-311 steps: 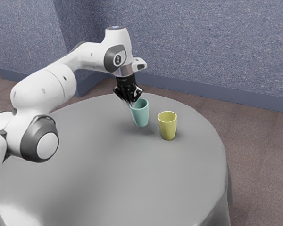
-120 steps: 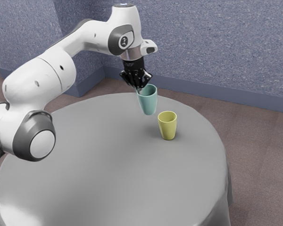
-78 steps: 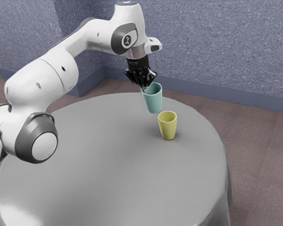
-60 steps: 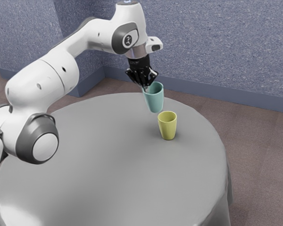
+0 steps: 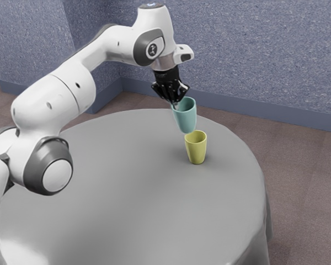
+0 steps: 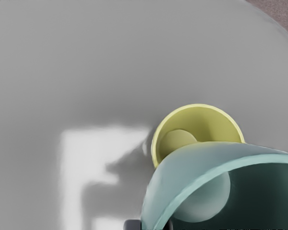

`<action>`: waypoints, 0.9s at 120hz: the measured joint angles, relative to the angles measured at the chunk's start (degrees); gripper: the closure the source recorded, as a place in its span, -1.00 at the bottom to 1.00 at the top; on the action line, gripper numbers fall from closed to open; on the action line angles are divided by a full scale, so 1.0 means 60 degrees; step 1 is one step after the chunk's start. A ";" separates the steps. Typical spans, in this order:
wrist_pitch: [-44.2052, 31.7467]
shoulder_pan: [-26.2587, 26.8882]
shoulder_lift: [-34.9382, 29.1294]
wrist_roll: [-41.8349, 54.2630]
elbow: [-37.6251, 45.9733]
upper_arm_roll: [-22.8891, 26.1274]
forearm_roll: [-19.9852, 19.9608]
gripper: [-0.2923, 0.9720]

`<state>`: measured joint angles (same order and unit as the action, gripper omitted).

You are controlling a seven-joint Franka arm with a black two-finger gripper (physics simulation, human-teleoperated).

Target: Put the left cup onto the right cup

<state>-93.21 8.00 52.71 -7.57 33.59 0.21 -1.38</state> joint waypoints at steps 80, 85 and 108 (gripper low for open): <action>-0.0081 -0.0039 0.0362 -0.0006 -0.0254 0.0170 0.0000 0.70; -0.0084 -0.0042 0.0384 -0.0006 -0.0286 0.0170 0.0000 0.70; -0.0117 -0.0058 0.0500 -0.0005 -0.0432 0.0172 0.0000 0.70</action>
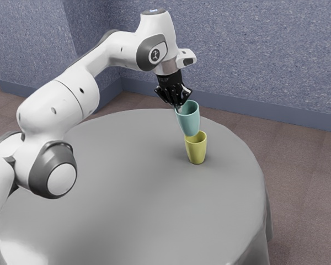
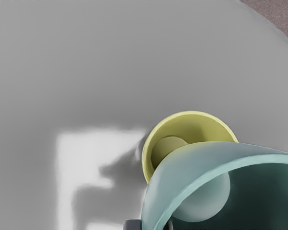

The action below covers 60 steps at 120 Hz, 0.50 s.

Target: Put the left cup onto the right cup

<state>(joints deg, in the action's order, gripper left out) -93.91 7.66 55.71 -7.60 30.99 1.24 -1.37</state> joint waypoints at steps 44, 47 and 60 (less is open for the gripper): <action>-0.0237 -0.0069 0.0152 0.0004 -0.0015 0.0041 0.0001 0.70; -0.0251 -0.0066 0.0158 0.0004 -0.0017 0.0042 0.0001 0.70; -0.0321 -0.0056 0.0168 0.0005 -0.0019 0.0042 0.0002 0.70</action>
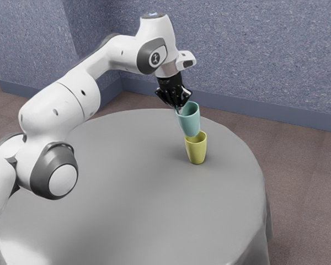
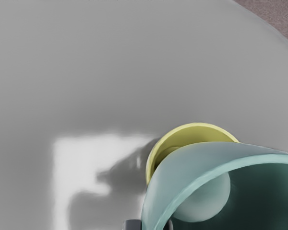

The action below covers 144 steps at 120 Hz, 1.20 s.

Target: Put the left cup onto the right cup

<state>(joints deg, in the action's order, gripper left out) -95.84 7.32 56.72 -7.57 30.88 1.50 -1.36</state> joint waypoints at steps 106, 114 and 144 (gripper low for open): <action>-0.0274 0.0040 0.0104 -0.0002 0.0144 0.0000 0.0002 0.70; -0.0267 0.0048 0.0104 -0.0001 0.0146 0.0000 0.0002 0.70; -0.0261 0.0077 0.0104 0.0002 0.0161 0.0010 0.0001 0.70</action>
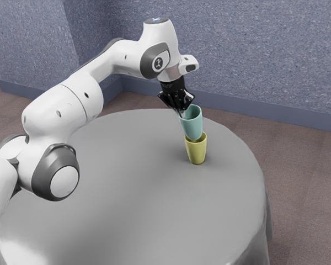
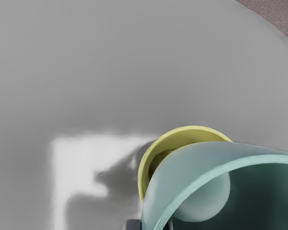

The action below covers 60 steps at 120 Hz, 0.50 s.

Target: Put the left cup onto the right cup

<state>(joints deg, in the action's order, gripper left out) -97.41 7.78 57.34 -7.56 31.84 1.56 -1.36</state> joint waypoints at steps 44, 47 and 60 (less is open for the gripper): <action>-0.0010 -0.0020 0.0033 0.0001 0.0124 0.0004 -0.0001 0.70; -0.0011 -0.0024 0.0037 0.0001 0.0126 0.0004 -0.0001 0.70; -0.0018 -0.0025 0.0045 -0.0001 0.0131 0.0004 -0.0001 0.70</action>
<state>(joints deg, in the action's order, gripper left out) -97.51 7.63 57.61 -7.56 32.62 1.58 -1.36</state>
